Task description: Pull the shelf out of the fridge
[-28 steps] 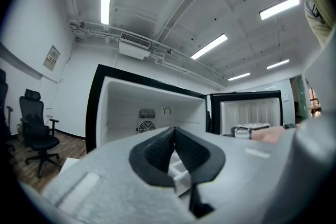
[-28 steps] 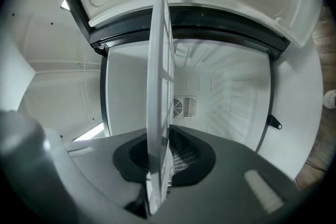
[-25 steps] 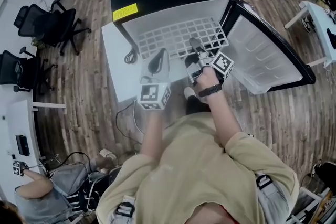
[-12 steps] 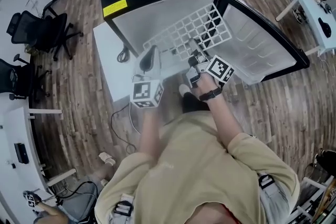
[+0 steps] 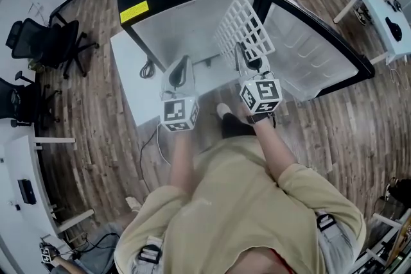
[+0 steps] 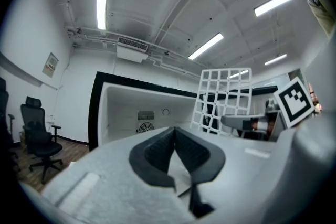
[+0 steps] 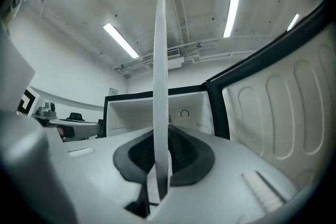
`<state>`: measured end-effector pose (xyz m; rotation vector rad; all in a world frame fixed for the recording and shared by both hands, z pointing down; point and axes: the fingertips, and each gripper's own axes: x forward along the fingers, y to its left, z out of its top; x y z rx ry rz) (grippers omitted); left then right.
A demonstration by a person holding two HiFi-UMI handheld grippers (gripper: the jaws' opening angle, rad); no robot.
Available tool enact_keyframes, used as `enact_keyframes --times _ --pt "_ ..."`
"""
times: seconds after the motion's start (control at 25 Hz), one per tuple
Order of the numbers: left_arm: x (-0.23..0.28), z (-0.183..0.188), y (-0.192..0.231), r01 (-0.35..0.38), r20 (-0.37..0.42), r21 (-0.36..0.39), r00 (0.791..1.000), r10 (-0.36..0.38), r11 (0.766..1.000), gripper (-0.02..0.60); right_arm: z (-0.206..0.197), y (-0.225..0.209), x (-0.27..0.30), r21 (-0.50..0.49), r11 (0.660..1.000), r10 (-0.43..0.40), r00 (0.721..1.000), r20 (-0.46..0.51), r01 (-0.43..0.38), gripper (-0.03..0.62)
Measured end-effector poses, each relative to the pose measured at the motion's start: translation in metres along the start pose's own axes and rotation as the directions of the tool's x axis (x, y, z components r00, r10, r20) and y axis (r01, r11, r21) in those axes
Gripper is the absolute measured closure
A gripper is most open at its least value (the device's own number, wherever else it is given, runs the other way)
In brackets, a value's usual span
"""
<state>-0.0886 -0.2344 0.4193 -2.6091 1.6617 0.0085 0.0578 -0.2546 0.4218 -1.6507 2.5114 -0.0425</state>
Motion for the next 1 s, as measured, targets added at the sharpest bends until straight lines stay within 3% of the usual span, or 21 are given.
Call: enact_keyframes --times 0.16,1.0 --pt "0.001 0.000 0.006 -0.036 -0.002 0.006 0.999 0.036 0.999 0.580 0.008 0.012 0.004 -0.096 0.995 0.040 0.999 -0.021 -0.041 0.566" --pt "0.013 -0.011 0.001 -0.027 -0.022 -0.027 0.999 0.027 0.999 0.580 0.006 0.009 0.008 -0.042 0.997 0.056 0.998 -0.028 -0.058 0.566"
